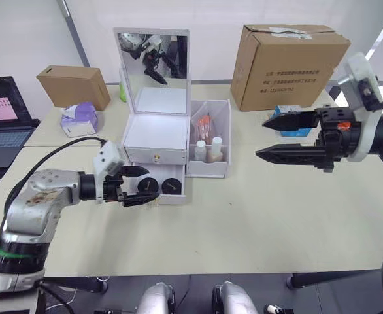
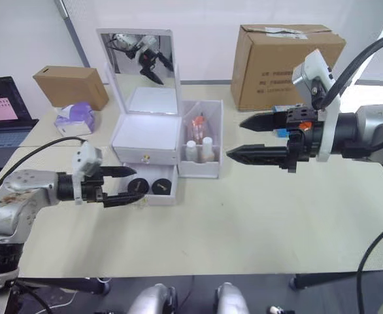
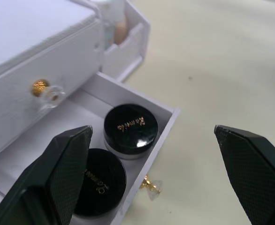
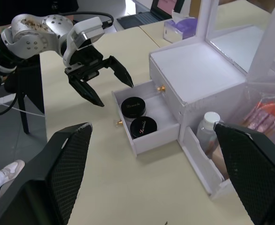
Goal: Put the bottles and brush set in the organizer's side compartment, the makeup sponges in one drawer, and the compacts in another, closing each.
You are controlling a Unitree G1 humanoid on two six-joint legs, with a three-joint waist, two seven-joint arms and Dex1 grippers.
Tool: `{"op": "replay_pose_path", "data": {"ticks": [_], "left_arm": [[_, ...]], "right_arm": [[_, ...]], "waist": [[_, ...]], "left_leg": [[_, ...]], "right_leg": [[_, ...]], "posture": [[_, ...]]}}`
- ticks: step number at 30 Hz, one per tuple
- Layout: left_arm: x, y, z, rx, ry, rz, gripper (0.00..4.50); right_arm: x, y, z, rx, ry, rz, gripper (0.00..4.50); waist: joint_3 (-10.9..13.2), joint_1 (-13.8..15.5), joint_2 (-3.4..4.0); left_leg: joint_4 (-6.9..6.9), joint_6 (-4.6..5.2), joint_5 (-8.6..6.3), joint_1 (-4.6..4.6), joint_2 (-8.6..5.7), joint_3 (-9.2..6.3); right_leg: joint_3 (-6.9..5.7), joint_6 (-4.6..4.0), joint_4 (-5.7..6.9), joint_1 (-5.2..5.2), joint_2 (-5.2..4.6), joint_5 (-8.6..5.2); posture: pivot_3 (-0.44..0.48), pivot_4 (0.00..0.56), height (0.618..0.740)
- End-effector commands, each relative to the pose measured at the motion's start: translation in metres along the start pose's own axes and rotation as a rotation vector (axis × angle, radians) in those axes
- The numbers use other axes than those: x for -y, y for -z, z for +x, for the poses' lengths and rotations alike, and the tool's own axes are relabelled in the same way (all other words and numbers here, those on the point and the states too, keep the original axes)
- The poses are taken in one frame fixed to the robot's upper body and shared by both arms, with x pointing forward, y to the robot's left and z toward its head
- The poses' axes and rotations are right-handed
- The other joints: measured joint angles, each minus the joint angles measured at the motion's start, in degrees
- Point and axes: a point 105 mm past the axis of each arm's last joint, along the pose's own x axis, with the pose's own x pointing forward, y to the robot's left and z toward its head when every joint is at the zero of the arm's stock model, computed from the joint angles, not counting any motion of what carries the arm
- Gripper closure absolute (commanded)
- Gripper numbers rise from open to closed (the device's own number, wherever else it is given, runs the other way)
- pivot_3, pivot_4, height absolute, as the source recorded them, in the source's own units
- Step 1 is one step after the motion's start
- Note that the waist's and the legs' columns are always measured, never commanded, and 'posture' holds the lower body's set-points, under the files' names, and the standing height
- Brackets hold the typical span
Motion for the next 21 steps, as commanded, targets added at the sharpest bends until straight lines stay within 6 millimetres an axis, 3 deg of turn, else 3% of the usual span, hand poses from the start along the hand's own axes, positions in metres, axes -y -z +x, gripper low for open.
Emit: {"op": "replay_pose_path", "data": {"ticks": [1, 6, 12, 21], "left_arm": [[0.009, 0.013, -0.024, 0.04, -0.092, -0.026, 0.88], [0.025, 0.048, -0.034, 0.051, -0.161, -0.087, 2.45], [0.031, 0.066, -0.009, 0.126, -0.224, -0.163, 4.44], [0.015, 0.079, 0.022, 0.147, -0.386, -0.168, 4.48]], "right_arm": [[0.002, -0.009, 0.0, 0.017, -0.014, -0.046, 0.0], [0.004, -0.009, 0.006, 0.015, -0.054, -0.046, 0.0], [0.006, -0.011, 0.007, 0.01, -0.061, -0.058, 0.0], [0.005, -0.015, 0.002, 0.004, -0.04, -0.06, 0.0]], "waist": [[0.0, -0.1, 0.0], [0.0, 0.5, 0.0], [0.0, 1.3, 0.0], [0.0, 0.7, 0.0]], "left_leg": [[-0.02, 0.0, 0.0, 0.0, 0.01, -0.01], [-0.04, -0.01, -0.01, 0.03, 0.0, -0.02], [-0.07, -0.18, -0.13, -0.06, 0.0, -0.04], [-0.08, 0.02, -0.03, 0.02, 0.03, -0.06]], "right_leg": [[0.02, -0.06, -0.01, 0.03, -0.01, 0.03], [-0.05, -0.31, -0.07, 0.08, -0.12, 0.16], [-0.24, -0.35, -0.5, 0.23, -0.26, 0.16], [-0.19, -0.29, -0.53, 0.34, -0.11, 0.34]], "posture": [[0.0, 0.15, 0.731], [0.0, 0.15, 0.731], [0.0, 0.15, 0.731], [0.0, 0.15, 0.731]]}}
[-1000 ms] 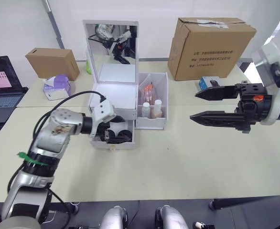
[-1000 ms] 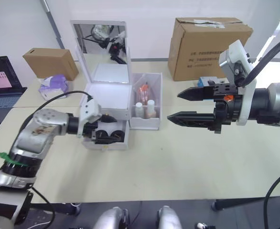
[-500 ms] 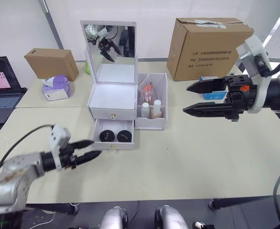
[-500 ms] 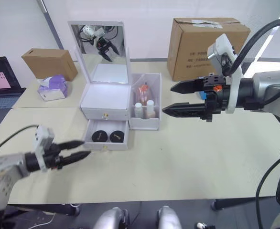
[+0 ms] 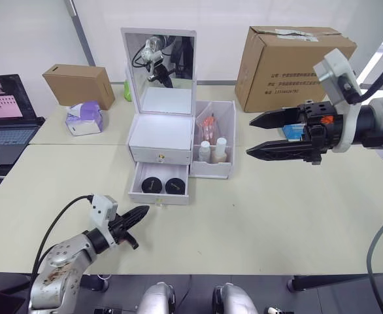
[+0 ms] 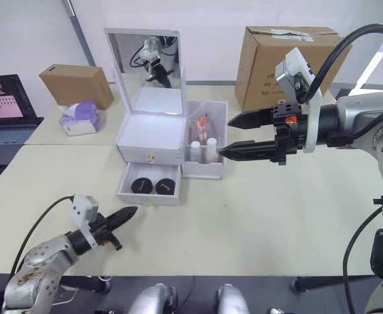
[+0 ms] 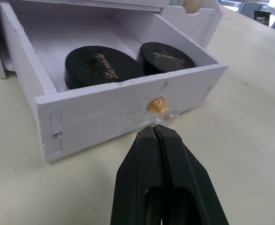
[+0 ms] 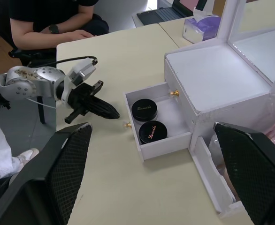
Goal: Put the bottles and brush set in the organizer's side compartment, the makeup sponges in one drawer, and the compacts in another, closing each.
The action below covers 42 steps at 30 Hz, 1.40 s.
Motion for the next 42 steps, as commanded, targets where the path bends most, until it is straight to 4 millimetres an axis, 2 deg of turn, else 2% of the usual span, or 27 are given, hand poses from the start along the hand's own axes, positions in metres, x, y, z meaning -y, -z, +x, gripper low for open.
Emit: {"op": "replay_pose_path", "data": {"ticks": [1, 8, 14, 20, 28, 38, 42], "left_arm": [[-0.005, -0.003, 0.01, 0.031, -0.038, 0.022, 4.48], [-0.021, -0.013, 0.038, 0.068, -0.063, 0.045, 4.48], [-0.04, -0.023, 0.051, 0.086, -0.091, 0.085, 4.48], [-0.042, -0.032, 0.074, 0.093, -0.045, 0.12, 4.48], [-0.041, -0.037, 0.094, 0.091, -0.001, 0.147, 4.48], [-0.054, -0.049, 0.098, 0.131, -0.05, 0.141, 4.48], [-0.047, -0.053, 0.103, 0.143, -0.012, 0.139, 4.48]], "right_arm": [[-0.003, -0.015, -0.008, 0.024, 0.028, -0.059, 0.0], [-0.005, -0.017, -0.011, 0.024, 0.044, -0.062, 0.0], [-0.008, -0.019, -0.015, 0.022, 0.063, -0.063, 0.0], [-0.009, -0.021, -0.018, 0.023, 0.079, -0.06, 0.0], [-0.011, -0.022, -0.023, 0.019, 0.098, -0.059, 0.0], [-0.01, -0.023, -0.027, 0.02, 0.136, -0.065, 0.0], [-0.01, -0.024, -0.027, 0.02, 0.142, -0.064, 0.0]], "waist": [[0.0, -0.2, 0.0], [0.0, 0.2, -0.01], [0.0, 0.0, -0.01], [0.0, 0.0, -0.01], [0.0, 0.0, -0.02], [0.0, 0.5, -0.03], [0.0, 0.5, -0.03]], "left_leg": [[-0.01, 0.0, 0.0, 0.0, 0.0, 0.0], [0.0, 0.0, 0.0, -0.03, -0.02, -0.01], [0.0, 0.01, 0.0, -0.04, -0.02, 0.0], [0.0, 0.01, 0.0, -0.04, -0.02, -0.01], [0.0, 0.02, 0.0, -0.05, -0.03, 0.0], [0.01, 0.01, 0.0, -0.13, -0.04, -0.01], [0.01, 0.01, 0.0, -0.14, -0.04, -0.02]], "right_leg": [[-0.01, 0.0, 0.0, 0.0, 0.0, 0.0], [-0.1, 0.02, 0.0, 0.01, -0.01, 0.0], [-0.19, 0.04, -0.03, 0.01, 0.01, 0.03], [-0.27, 0.05, -0.02, 0.02, 0.0, 0.03], [-0.39, 0.06, -0.03, 0.02, -0.01, 0.04], [-0.53, 0.12, -0.05, 0.02, -0.09, 0.07], [-0.55, 0.12, -0.04, 0.02, -0.09, 0.07]], "posture": [[0.0, 0.15, 0.731], [0.0, 0.15, 0.731], [0.0, 0.15, 0.731], [0.0, 0.15, 0.731], [0.0, 0.15, 0.731], [0.0, 0.15, 0.731], [0.0, 0.15, 0.731]]}}
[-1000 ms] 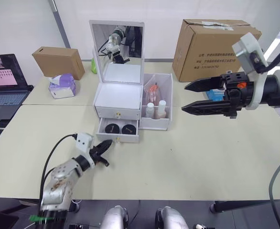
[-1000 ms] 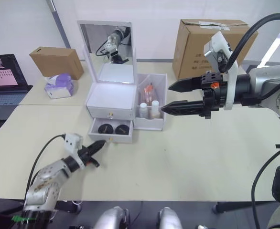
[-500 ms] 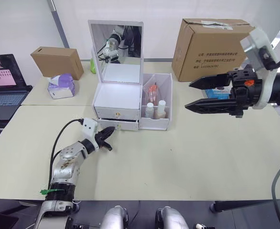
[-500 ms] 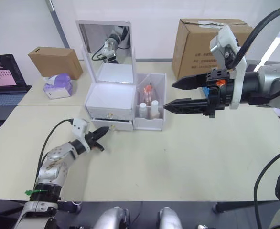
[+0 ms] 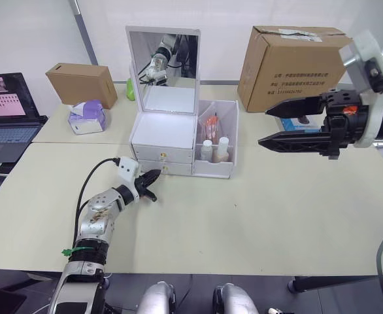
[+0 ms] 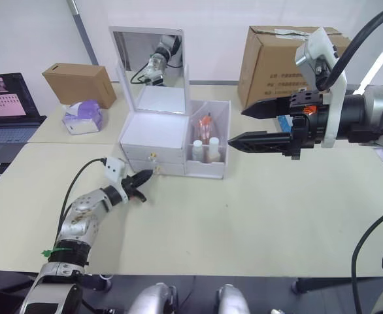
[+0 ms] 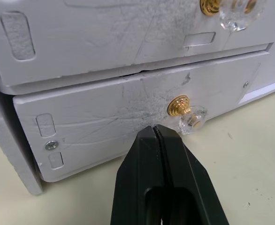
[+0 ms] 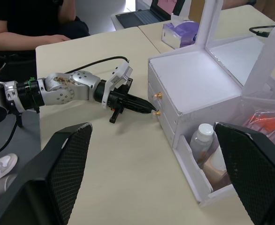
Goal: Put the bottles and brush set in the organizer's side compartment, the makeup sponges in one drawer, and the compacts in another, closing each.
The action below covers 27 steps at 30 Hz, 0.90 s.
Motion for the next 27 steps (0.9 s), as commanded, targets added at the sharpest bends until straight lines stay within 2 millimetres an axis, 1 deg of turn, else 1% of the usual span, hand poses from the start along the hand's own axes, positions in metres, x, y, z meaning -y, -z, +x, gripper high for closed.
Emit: {"op": "replay_pose_path", "data": {"ticks": [1, 3, 5, 8, 11, 14, 18, 19, 20, 21, 22, 23, 24, 25, 26, 27], "left_arm": [[0.0, -0.025, 0.007, 0.08, 0.009, 0.032, 4.48], [0.0, -0.023, 0.006, 0.064, 0.008, 0.028, 4.48], [0.0, -0.017, 0.002, 0.03, 0.01, 0.045, 4.48], [-0.002, -0.021, -0.014, 0.04, 0.025, 0.053, 4.48], [-0.008, -0.027, -0.035, 0.046, 0.035, 0.054, 3.92], [-0.014, -0.036, -0.055, 0.047, 0.052, 0.097, 2.95], [-0.021, -0.046, -0.082, 0.0, 0.064, 0.16, 1.66], [-0.021, -0.047, -0.088, -0.017, 0.069, 0.17, 1.3], [-0.021, -0.047, -0.092, -0.027, 0.073, 0.176, 0.97], [-0.023, -0.047, -0.097, -0.047, 0.068, 0.189, 0.67], [-0.025, -0.046, -0.101, -0.066, 0.059, 0.209, 0.34], [-0.028, -0.045, -0.104, -0.088, 0.045, 0.23, 0.03], [-0.03, -0.044, -0.106, -0.104, 0.036, 0.243, 0.03], [-0.031, -0.044, -0.108, -0.109, 0.033, 0.245, 0.03], [-0.032, -0.044, -0.108, -0.111, 0.033, 0.244, 0.03], [-0.032, -0.046, -0.108, -0.109, 0.032, 0.253, 0.03]], "right_arm": [[-0.003, -0.009, -0.007, 0.018, 0.017, -0.037, 0.0], [-0.003, -0.012, -0.006, 0.049, 0.013, -0.039, 0.0], [-0.004, -0.015, -0.007, 0.06, 0.012, -0.046, 0.0], [-0.004, -0.015, -0.007, 0.054, 0.019, -0.039, 0.0], [-0.007, -0.014, -0.006, 0.058, 0.015, -0.031, 0.0], [-0.006, -0.015, -0.007, 0.081, 0.036, -0.017, 0.0], [0.004, -0.019, -0.012, 0.114, 0.117, -0.021, 0.0], [-0.002, 0.013, -0.005, 0.106, 0.123, 0.002, 0.0], [-0.01, 0.036, -0.002, 0.102, 0.133, 0.021, 0.0], [-0.019, 0.063, -0.002, 0.12, 0.148, 0.058, 0.0], [-0.025, 0.082, -0.005, 0.132, 0.175, 0.079, 0.0], [-0.028, 0.093, -0.008, 0.131, 0.196, 0.082, 0.0], [-0.03, 0.1, -0.009, 0.128, 0.209, 0.078, 0.0], [-0.031, 0.104, -0.01, 0.122, 0.209, 0.074, 0.0], [-0.032, 0.107, -0.01, 0.119, 0.207, 0.07, 0.0], [-0.032, 0.108, -0.009, 0.13, 0.209, 0.065, 0.0]], "waist": [[0.0, 0.0, 0.0], [0.0, 0.0, 0.0], [0.0, 0.0, -0.01], [0.0, -0.2, 0.0], [0.0, -0.9, 0.0], [0.0, -1.1, 0.0], [0.0, -1.0, 0.01], [0.0, -0.9, -0.06], [-0.4, -0.6, -0.55], [-0.7, -0.1, -0.97], [-0.8, 0.4, -1.2], [-0.8, 0.8, -1.03], [-0.6, 0.8, -0.39], [-0.5, 0.8, 0.0], [-0.5, 0.7, 0.2], [-0.4, 0.6, 0.23]], "left_leg": [[0.0, 0.0, 0.0, 0.0, 0.0, 0.0], [0.0, 0.0, 0.0, -0.02, 0.0, 0.0], [0.0, 0.0, 0.0, -0.02, 0.0, 0.0], [0.0, 0.0, 0.0, 0.0, 0.01, 0.0], [-0.02, 0.0, 0.0, 0.02, 0.04, 0.0], [-0.06, 0.0, 0.0, 0.06, 0.09, 0.0], [-0.11, -0.02, -0.01, 0.05, 0.09, 0.0], [-0.11, -0.02, -0.01, 0.06, 0.08, 0.02], [-0.2, -0.03, -0.02, 0.07, 0.1, 0.02], [-0.39, -0.03, -0.02, 0.1, 0.21, -0.06], [-0.31, -0.13, -0.07, 0.19, 0.49, -0.02], [-0.22, -0.38, -0.22, 0.12, 0.7, -0.01], [-0.09, -0.32, -0.2, -0.07, 0.68, 0.02], [0.0, -0.24, -0.17, -0.41, 0.47, 0.15], [0.03, -0.1, -0.09, -0.38, 0.3, 0.28], [0.02, 0.03, -0.02, -0.29, 0.02, 0.25]], "right_leg": [[0.0, 0.0, 0.0, 0.0, 0.0, 0.0], [-0.01, 0.0, 0.0, 0.0, -0.01, 0.0], [-0.01, 0.0, 0.0, 0.0, -0.01, 0.0], [0.01, 0.0, 0.0, -0.01, 0.02, 0.0], [0.07, -0.01, -0.01, -0.01, 0.02, 0.0], [0.16, -0.02, -0.02, -0.04, 0.01, -0.01], [0.14, 0.03, -0.05, -0.09, 0.0, -0.05], [0.16, 0.03, -0.05, -0.09, -0.01, -0.05], [0.22, 0.04, -0.07, -0.14, -0.08, -0.07], [0.11, 0.14, -0.38, 0.1, -0.16, -0.2], [-0.07, -0.01, -0.38, 0.23, -0.14, -0.3], [-0.27, -0.07, -0.45, 0.39, -0.1, -0.32], [-0.3, -0.1, -0.32, 0.31, -0.1, -0.3], [-0.29, 0.04, -0.12, -0.02, -0.14, -0.29], [-0.22, 0.13, -0.01, -0.14, -0.21, -0.23], [-0.1, 0.39, 0.05, -0.12, -0.26, -0.23]], "posture": [[0.0, 0.15, 0.731], [0.0, 0.15, 0.731], [0.0, 0.15, 0.731], [0.0, 0.15, 0.731], [0.0, 0.15, 0.731], [0.0, 0.15, 0.731], [0.0, 0.15, 0.731], [0.0, 0.15, 0.731], [0.0, 0.15, 0.731], [0.0, 0.15, 0.731], [0.0, 0.15, 0.731], [0.0, 0.15, 0.731], [0.0, 0.15, 0.731], [0.0, 0.15, 0.731], [0.0, 0.15, 0.731], [0.0, 0.15, 0.731]]}}
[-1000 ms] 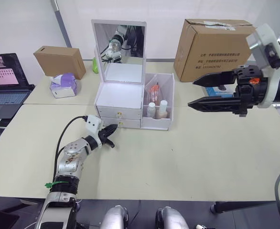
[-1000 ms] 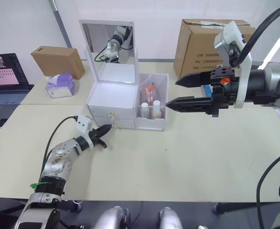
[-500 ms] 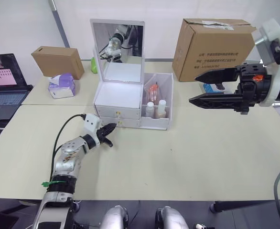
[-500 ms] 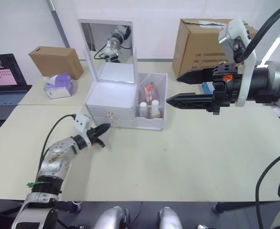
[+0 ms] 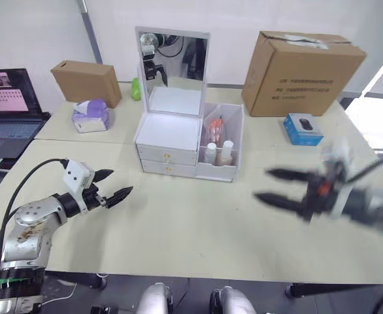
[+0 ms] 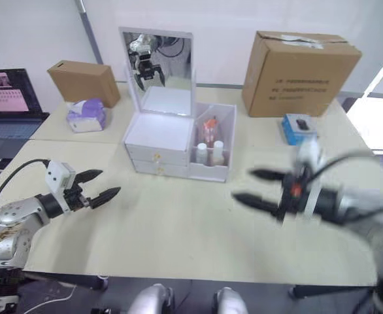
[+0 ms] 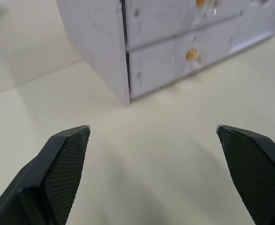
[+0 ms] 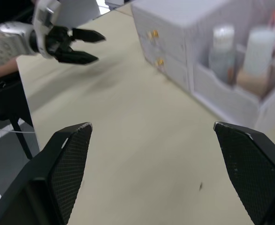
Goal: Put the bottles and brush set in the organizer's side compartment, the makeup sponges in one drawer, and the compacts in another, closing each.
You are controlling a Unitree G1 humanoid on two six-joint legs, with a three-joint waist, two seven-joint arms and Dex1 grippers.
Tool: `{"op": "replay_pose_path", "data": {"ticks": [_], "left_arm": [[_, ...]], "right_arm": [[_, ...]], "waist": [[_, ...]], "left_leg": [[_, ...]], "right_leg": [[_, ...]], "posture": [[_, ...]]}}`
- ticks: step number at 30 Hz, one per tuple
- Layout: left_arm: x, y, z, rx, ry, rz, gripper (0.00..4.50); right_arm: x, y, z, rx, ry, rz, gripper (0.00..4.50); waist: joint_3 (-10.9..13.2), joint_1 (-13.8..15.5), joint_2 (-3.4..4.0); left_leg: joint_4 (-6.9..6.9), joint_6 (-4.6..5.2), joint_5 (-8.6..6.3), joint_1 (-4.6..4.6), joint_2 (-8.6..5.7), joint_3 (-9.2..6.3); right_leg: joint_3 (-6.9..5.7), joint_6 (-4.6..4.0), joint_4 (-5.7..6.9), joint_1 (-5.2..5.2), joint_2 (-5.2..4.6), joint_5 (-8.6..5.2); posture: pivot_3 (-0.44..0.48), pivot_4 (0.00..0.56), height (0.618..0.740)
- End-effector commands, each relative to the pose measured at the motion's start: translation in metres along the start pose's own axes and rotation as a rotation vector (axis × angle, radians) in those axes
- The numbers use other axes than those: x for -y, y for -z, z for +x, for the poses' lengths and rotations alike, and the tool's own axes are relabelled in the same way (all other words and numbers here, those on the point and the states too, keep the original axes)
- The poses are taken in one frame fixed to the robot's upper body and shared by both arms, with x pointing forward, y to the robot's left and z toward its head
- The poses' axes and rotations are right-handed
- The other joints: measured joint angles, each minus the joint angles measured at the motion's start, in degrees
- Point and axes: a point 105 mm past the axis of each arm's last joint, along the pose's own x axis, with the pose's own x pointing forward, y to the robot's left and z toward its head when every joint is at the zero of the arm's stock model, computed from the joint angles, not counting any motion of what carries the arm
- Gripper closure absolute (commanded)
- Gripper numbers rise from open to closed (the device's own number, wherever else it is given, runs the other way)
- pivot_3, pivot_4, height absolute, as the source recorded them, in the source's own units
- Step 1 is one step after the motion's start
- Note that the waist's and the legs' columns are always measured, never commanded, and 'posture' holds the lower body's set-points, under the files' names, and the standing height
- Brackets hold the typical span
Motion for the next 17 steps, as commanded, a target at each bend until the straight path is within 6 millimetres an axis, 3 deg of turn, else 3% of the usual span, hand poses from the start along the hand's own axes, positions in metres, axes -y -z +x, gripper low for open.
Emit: {"op": "replay_pose_path", "data": {"ticks": [1, 5, 12, 17], "left_arm": [[-0.004, -0.021, 0.0, 0.048, -0.014, 0.071, 0.03], [-0.007, -0.021, -0.001, 0.055, -0.068, 0.125, 0.03], [-0.019, -0.011, -0.017, 0.07, -0.143, 0.123, 0.03], [-0.023, -0.002, -0.025, 0.015, -0.149, 0.137, 0.03]], "right_arm": [[-0.004, -0.029, -0.008, 0.098, 0.023, -0.198, 0.0], [-0.002, -0.025, -0.008, 0.143, 0.048, -0.194, 0.0], [0.009, 0.014, -0.024, 0.158, 0.192, -0.141, 0.0], [0.012, 0.037, -0.029, 0.175, 0.264, -0.115, 0.0]], "waist": [[0.1, -0.2, -0.09], [0.1, -0.6, -0.49], [0.1, -0.1, -0.48], [0.1, -0.1, -0.47]], "left_leg": [[-0.03, -0.01, -0.03, 0.2, 0.0, -0.01], [-0.21, -0.51, -0.34, 0.41, 0.06, -0.35], [-0.2, -0.04, -0.06, 0.34, 0.04, -0.32], [-0.2, -0.45, -0.31, 0.42, 0.04, -0.28]], "right_leg": [[-0.01, 0.26, -0.08, 0.1, 0.04, -0.05], [-0.19, -0.12, -0.27, 0.27, 0.17, -0.18], [-0.05, 0.04, -0.24, 0.26, 0.24, -0.12], [0.01, 0.06, -0.23, 0.26, 0.19, -0.15]], "posture": [[0.0, 0.15, 0.731], [0.0, 0.15, 0.731], [0.0, 0.15, 0.731], [0.0, 0.15, 0.731]]}}
